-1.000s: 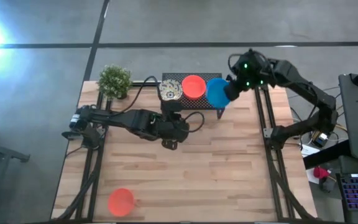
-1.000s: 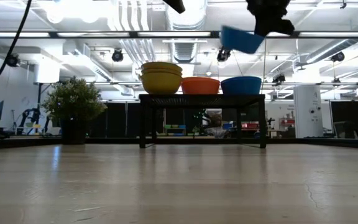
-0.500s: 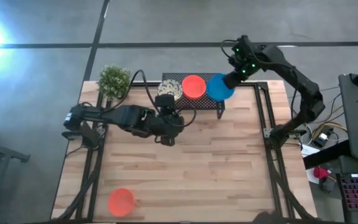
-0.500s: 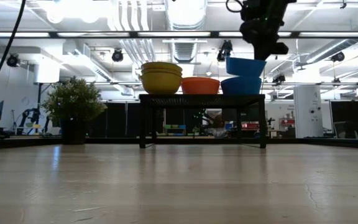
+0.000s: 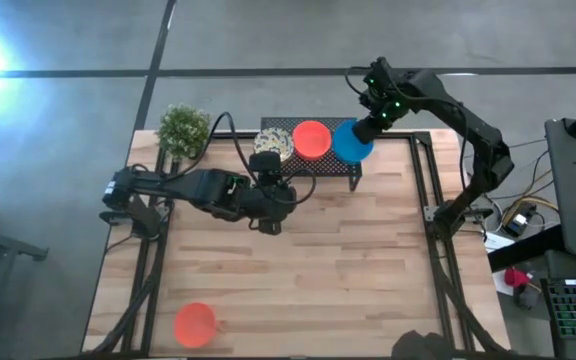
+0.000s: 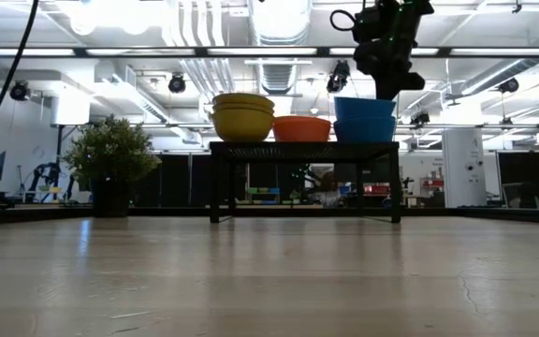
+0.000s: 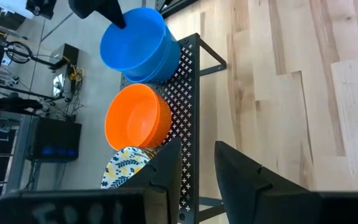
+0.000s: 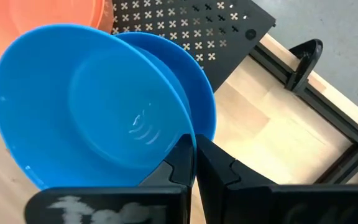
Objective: Pick & Place Mini bowls
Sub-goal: Stack the blue bowl on the blue bowl on the shelf, then stack the orange bowl on the orange bowl on the shelf
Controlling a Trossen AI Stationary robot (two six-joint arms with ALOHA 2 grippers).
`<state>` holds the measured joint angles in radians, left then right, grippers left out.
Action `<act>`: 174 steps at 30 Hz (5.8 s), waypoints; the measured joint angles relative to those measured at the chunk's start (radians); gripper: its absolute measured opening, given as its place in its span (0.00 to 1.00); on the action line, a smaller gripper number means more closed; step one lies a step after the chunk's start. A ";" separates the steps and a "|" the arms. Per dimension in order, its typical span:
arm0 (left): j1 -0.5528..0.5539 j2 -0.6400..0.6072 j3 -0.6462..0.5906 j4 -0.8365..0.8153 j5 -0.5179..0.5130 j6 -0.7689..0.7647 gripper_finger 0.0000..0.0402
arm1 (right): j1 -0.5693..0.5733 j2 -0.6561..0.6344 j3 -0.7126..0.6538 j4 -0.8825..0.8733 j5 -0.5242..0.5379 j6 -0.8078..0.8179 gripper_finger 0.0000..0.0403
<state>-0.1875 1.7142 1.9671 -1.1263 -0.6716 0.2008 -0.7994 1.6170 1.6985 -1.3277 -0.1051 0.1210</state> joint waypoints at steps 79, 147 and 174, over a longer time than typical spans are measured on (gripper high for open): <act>0.001 -0.010 -0.107 -0.442 0.435 -0.630 0.23 | 0.243 -0.508 -0.025 0.103 0.000 -0.012 0.02; -0.414 -0.019 -0.899 0.219 1.114 -0.709 0.23 | 0.357 -0.607 -0.199 0.167 -0.027 0.010 0.02; -0.416 -0.019 -0.940 0.357 1.128 -0.779 0.01 | 0.357 -0.623 -0.199 0.168 -0.037 0.019 0.02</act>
<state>-0.6033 1.6951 1.0268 -0.7695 0.4568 -0.5781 -0.4427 0.9939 1.4998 -1.1599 -0.1421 0.1401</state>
